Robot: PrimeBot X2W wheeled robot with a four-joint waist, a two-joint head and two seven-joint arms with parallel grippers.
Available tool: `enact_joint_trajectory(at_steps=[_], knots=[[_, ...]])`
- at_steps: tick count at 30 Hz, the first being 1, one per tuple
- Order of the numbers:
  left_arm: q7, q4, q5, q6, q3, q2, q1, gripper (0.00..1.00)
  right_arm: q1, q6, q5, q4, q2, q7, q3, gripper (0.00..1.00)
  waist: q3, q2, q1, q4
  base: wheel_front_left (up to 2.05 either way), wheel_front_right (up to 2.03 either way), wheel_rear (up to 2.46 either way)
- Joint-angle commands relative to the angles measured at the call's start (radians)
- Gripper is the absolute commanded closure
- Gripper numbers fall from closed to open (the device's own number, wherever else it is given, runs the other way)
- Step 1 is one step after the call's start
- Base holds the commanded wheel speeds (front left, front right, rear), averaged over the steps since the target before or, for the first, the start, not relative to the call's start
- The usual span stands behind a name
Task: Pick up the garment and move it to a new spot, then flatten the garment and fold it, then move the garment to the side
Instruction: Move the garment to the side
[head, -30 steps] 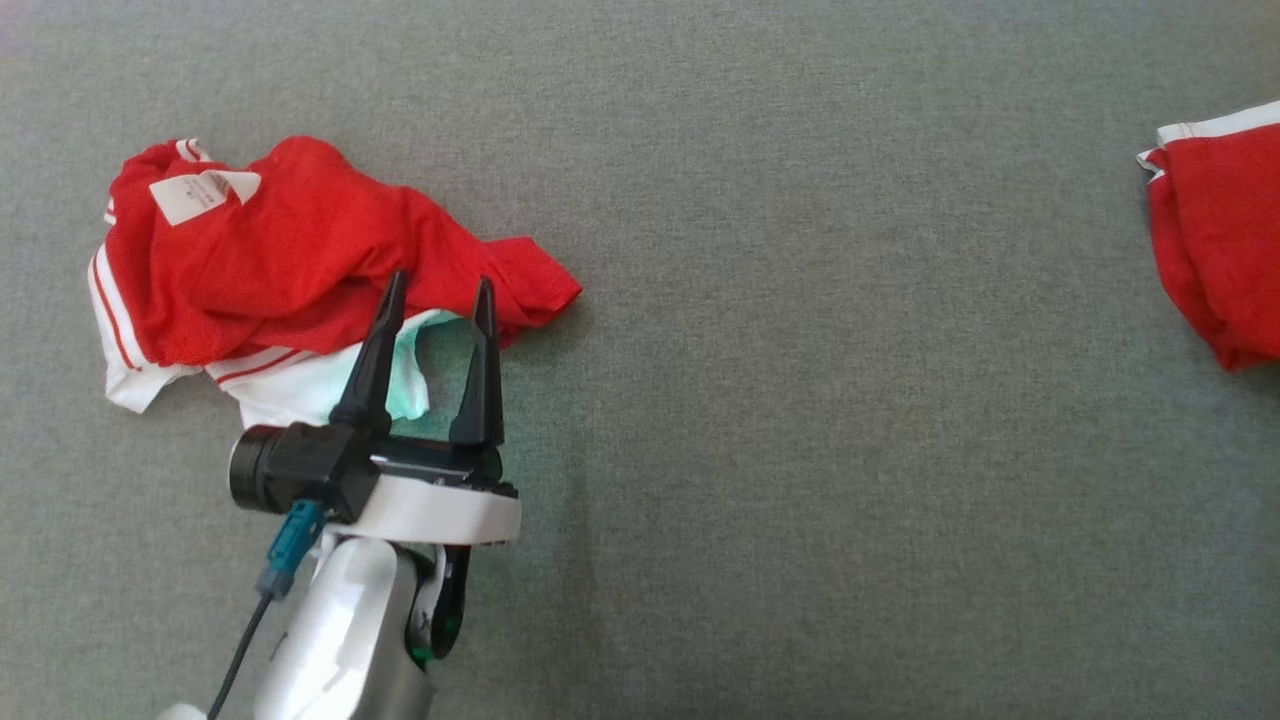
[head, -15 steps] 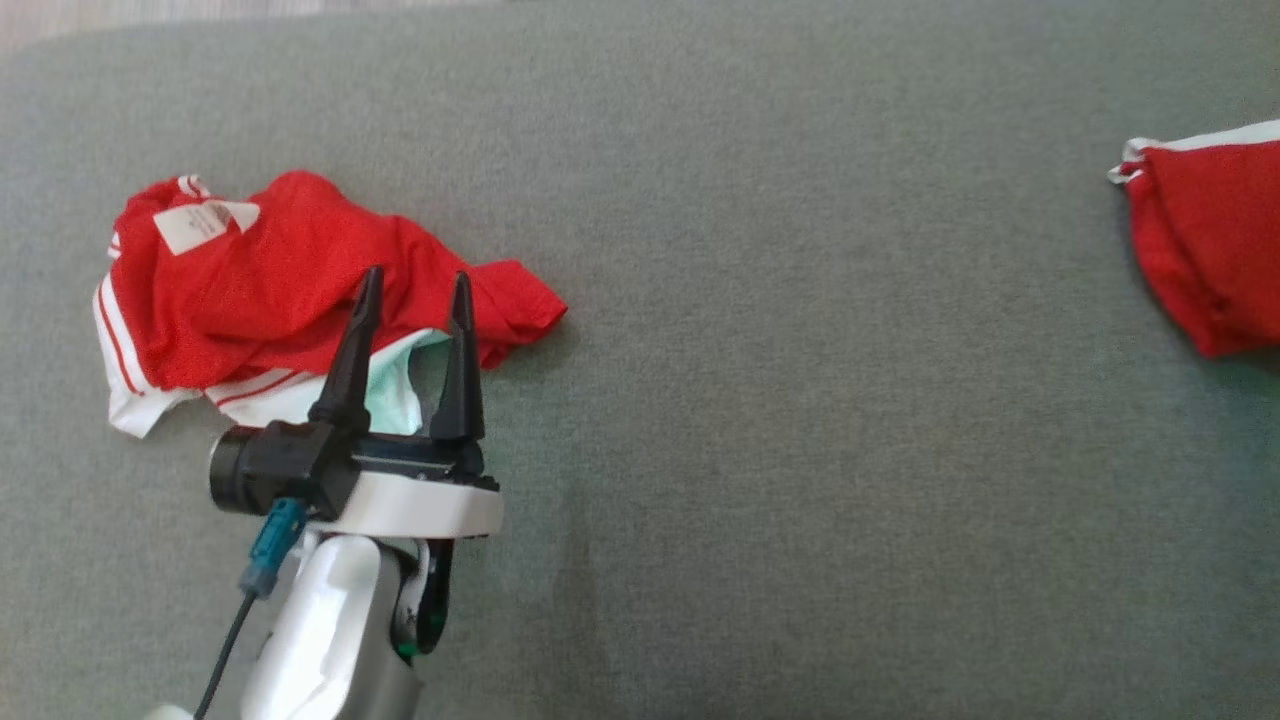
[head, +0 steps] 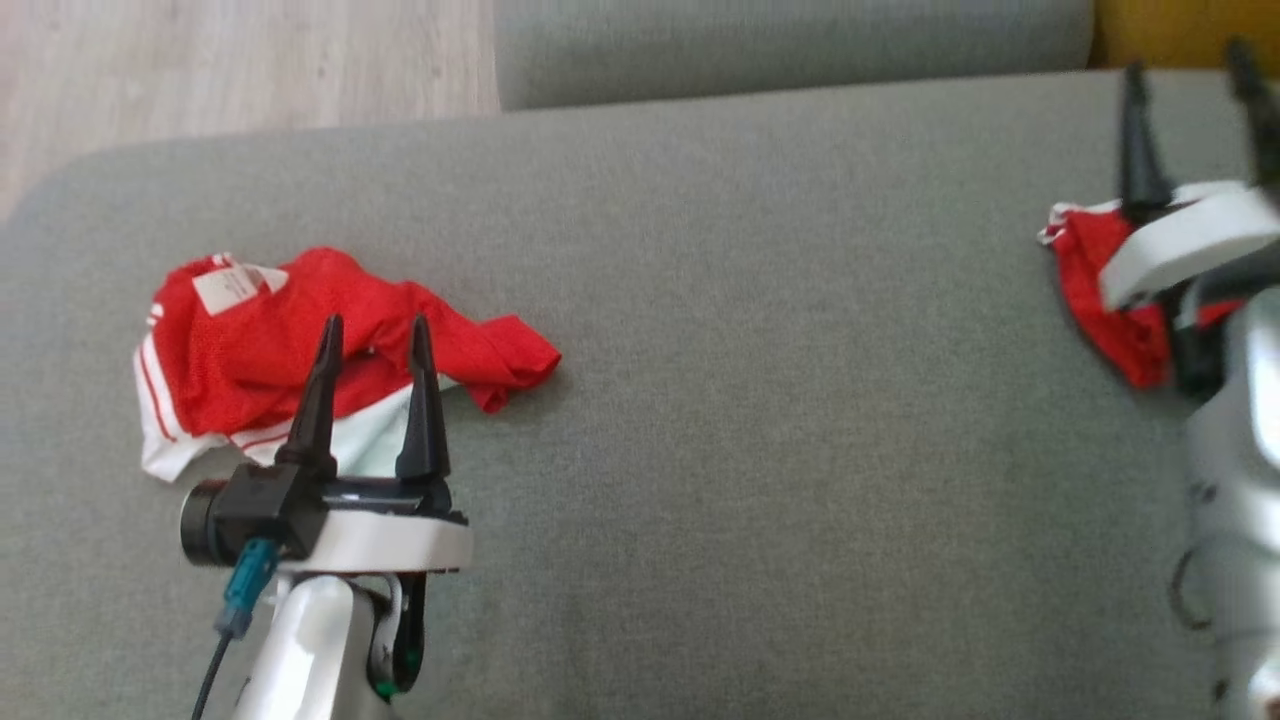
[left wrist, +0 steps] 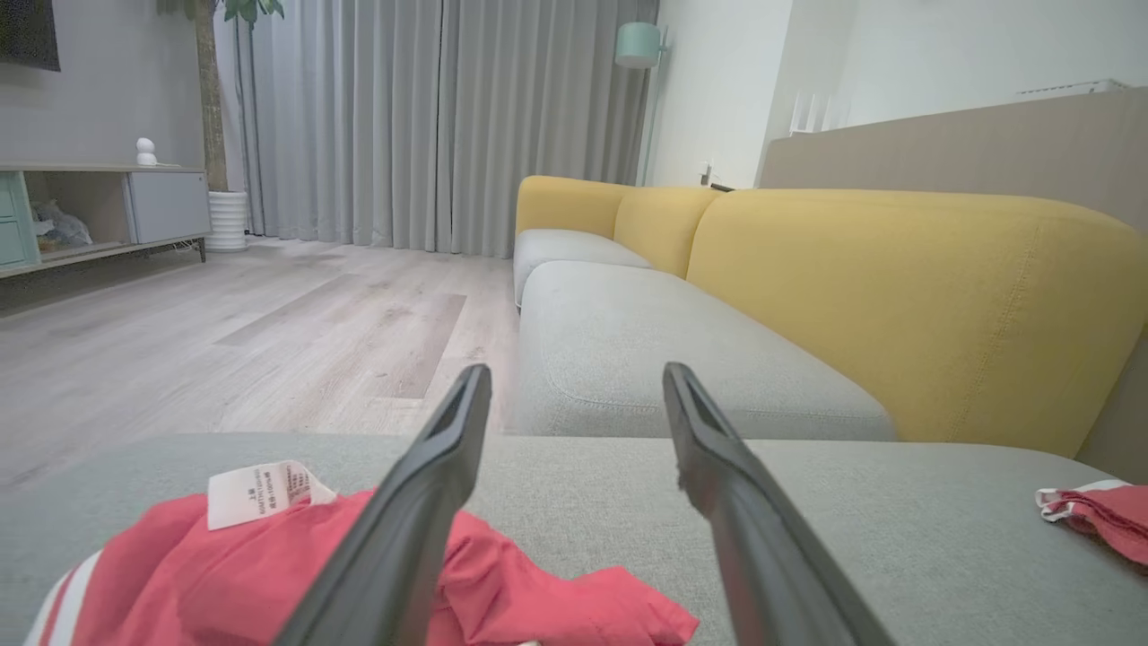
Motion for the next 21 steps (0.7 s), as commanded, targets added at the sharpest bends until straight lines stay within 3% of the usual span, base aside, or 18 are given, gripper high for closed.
enact_joint_trajectory(at_steps=[1,4,8,21], knots=[[-0.008,-0.033,0.008,0.001,0.042,0.006,-0.012,0.00,0.013,-0.001,0.024,-0.063,0.023,-0.012,0.025,0.00,-0.032,-0.0001,0.0001,0.008,0.00,0.00,0.00],[-0.008,-0.032,0.007,0.000,0.040,0.006,0.016,0.00,0.098,-0.001,0.068,-0.146,0.102,-0.013,0.040,0.00,-0.070,-0.0001,0.0001,0.021,0.00,0.00,0.00],[-0.008,-0.029,0.008,-0.002,0.033,0.006,0.050,0.00,0.209,-0.001,0.096,-0.188,0.155,-0.026,0.047,0.00,-0.091,-0.0001,0.0001,0.035,0.00,0.00,0.00],[-0.008,0.004,-0.002,0.002,0.033,0.006,0.137,0.00,0.541,-0.001,0.171,-0.272,0.189,-0.107,0.037,0.00,-0.134,-0.0001,0.0001,0.051,0.00,0.00,0.00]])
